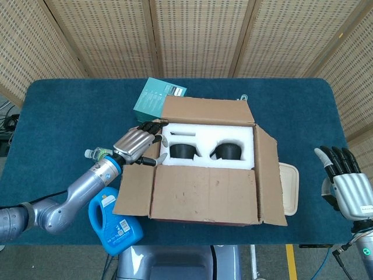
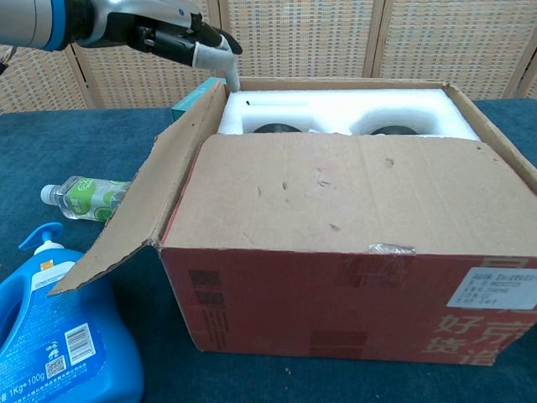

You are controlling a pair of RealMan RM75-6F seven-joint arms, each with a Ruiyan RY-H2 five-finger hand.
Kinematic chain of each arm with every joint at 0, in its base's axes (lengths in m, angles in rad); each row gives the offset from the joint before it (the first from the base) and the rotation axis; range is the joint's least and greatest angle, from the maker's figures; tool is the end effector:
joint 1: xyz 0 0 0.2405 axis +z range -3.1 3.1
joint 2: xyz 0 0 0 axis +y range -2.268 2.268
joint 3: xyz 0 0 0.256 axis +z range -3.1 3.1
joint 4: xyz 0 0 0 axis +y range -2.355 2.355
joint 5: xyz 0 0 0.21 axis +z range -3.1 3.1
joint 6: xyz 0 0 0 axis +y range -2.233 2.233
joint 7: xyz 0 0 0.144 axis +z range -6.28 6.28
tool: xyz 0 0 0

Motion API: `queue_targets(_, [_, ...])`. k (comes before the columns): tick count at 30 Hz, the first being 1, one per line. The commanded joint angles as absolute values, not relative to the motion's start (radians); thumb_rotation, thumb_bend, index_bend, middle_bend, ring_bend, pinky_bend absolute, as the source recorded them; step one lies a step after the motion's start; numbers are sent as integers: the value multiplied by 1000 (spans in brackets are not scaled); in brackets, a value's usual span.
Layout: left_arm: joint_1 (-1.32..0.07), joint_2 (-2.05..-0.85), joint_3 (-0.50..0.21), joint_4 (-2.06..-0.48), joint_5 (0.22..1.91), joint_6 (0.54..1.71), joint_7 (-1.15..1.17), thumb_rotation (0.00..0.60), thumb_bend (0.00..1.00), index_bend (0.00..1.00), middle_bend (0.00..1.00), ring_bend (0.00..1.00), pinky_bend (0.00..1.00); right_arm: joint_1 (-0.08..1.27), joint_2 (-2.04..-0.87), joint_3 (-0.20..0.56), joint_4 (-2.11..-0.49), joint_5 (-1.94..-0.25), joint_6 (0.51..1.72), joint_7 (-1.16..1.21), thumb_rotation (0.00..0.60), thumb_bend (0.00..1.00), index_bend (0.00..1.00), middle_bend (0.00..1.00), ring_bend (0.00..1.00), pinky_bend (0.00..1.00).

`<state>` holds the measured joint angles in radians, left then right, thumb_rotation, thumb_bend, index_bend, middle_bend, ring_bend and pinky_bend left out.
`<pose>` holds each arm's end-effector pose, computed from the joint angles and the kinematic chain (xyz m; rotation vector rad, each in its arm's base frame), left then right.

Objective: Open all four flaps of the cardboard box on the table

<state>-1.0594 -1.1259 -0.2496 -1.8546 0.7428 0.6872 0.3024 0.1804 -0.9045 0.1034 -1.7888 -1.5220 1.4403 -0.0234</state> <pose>-0.0427 0.3637 0.0672 -2.0728 -1.0880 -0.9202 -0.2624 -0.2156 0.2081 1.4841 -0.7717 0.9618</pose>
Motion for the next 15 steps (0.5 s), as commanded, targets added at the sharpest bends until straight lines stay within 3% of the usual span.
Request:
queue_targets(1, [-1060, -1152, -235, -1853, 762, 689, 288, 178, 428, 336, 0, 0, 0, 178, -904, 103, -1786, -1522, 1443, -19, 600, 869, 9, 82, 0, 0])
queue_targets(15, [-1099, -1217, -195, -1821, 754, 703, 278, 165, 400, 337, 0, 0, 0, 165, -898, 101, -1774, -1515, 1450, 6, 600, 871, 9, 82, 0, 0])
